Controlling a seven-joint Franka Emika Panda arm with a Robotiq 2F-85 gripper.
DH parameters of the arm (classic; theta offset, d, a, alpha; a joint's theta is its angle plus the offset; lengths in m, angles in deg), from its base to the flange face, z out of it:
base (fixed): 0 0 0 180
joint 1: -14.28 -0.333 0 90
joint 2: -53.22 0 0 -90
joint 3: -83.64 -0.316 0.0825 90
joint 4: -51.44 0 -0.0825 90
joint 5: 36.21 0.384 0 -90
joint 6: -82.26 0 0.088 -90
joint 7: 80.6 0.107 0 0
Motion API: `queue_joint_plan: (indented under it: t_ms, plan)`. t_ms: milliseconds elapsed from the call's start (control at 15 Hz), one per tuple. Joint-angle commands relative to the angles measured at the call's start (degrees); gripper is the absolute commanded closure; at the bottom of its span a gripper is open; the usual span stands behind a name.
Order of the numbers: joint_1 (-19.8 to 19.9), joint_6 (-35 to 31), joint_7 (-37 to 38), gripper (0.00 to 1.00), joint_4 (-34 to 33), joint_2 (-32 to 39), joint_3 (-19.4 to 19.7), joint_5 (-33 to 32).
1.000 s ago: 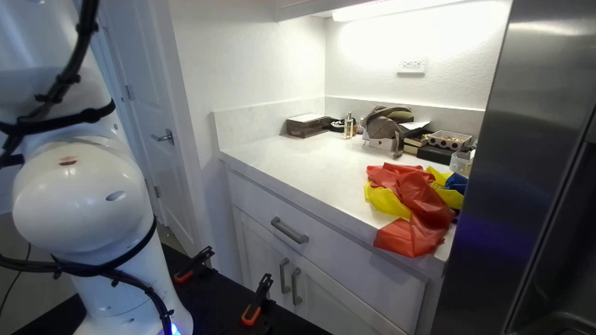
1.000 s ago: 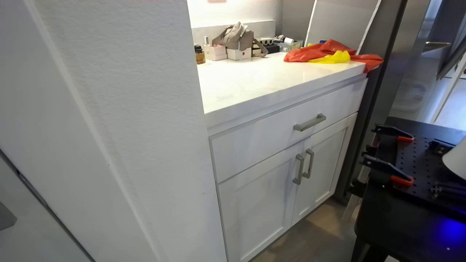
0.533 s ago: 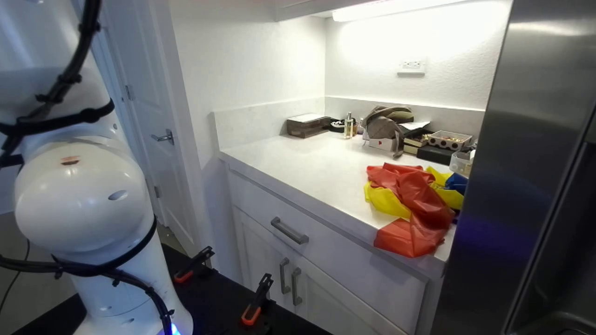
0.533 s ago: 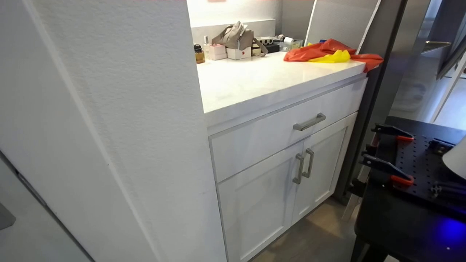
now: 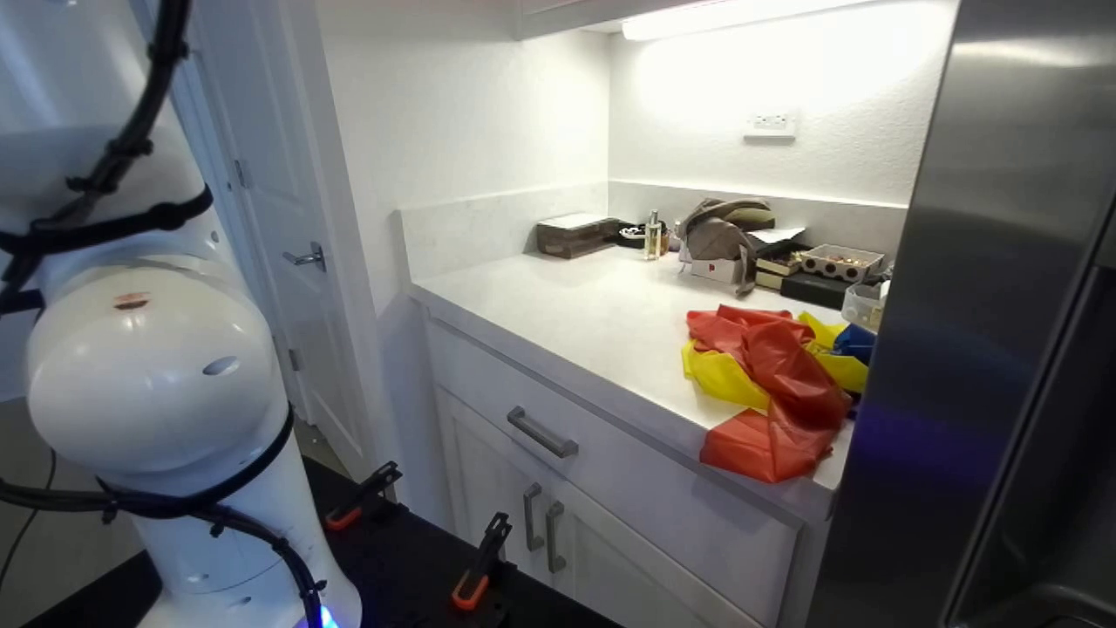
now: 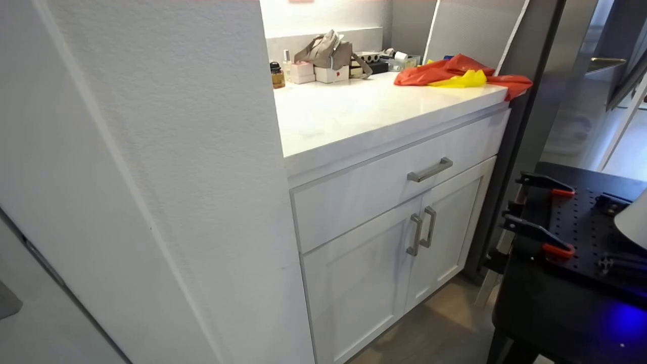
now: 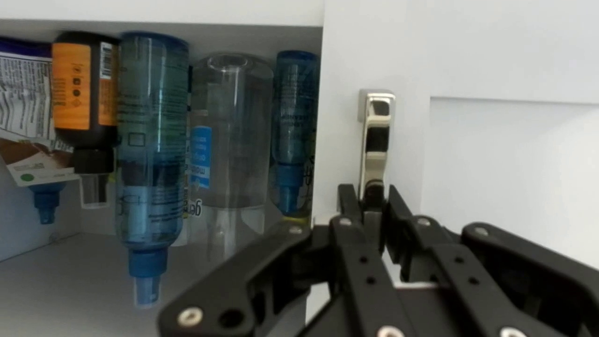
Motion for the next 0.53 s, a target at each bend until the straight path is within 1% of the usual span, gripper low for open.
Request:
queue_joint_plan:
  t_ms: [0, 67, 133, 200, 467]
  plan:
    - [-7.5, 3.4, -7.7, 0.96, 3.8, -3.9, 7.5, 7.2]
    - [-4.8, 3.5, -9.4, 0.96, 4.8, -4.9, 5.1, 9.4]
    - [-6.1, 4.3, -11.0, 0.96, 5.0, -5.4, 6.2, 11.0]
    - [-9.7, 5.7, -12.2, 0.96, 4.9, -5.6, 9.4, 11.9]
    - [-12.4, 10.7, -15.7, 0.96, 6.3, -7.8, 11.8, 14.3]
